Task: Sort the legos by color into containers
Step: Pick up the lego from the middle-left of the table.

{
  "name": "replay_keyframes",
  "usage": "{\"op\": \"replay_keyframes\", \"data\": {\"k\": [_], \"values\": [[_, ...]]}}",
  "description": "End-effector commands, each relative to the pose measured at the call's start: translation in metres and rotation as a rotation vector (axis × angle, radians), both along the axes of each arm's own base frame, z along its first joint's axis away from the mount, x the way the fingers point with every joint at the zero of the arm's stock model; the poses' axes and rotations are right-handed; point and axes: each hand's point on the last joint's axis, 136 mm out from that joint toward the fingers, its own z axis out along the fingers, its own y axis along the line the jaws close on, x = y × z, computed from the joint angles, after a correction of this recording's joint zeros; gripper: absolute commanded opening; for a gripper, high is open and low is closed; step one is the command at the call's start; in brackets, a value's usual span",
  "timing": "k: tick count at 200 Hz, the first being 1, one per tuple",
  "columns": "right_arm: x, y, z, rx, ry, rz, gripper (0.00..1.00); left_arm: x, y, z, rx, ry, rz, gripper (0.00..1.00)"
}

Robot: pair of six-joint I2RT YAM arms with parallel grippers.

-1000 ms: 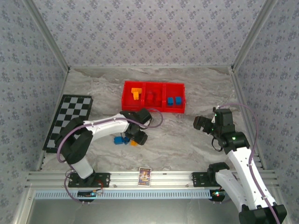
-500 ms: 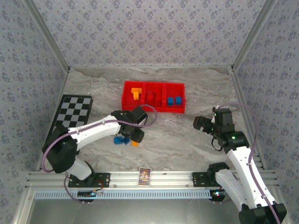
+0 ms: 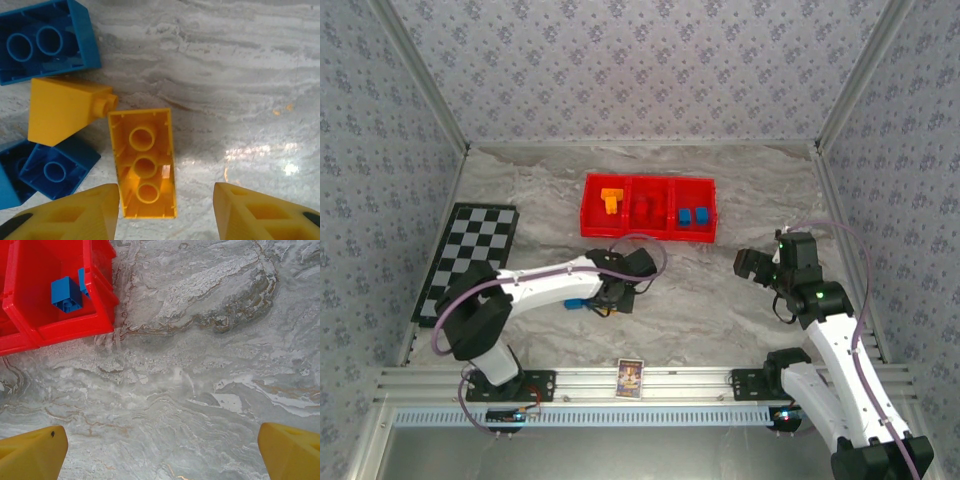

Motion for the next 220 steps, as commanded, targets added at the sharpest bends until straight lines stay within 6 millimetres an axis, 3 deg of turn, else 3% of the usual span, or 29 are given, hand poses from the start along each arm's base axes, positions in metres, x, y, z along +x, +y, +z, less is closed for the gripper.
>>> {"op": "replay_keyframes", "data": {"k": [1,60,175,220], "values": [[-0.002,0.001,-0.002,0.003,0.007,0.009,1.0,0.013,0.013,0.01,0.085,-0.07,0.106,0.53],[-0.002,0.0,-0.002,0.003,0.005,0.009,1.0,0.01,0.026,-0.006,0.126,-0.063,0.127,0.59],[-0.003,0.0,-0.002,0.0,0.007,0.006,1.0,0.006,0.011,-0.02,0.051,-0.021,0.104,0.57],[-0.003,0.0,-0.001,0.0,0.005,0.006,1.0,0.006,0.006,-0.023,0.039,-0.011,0.096,0.52]]}}
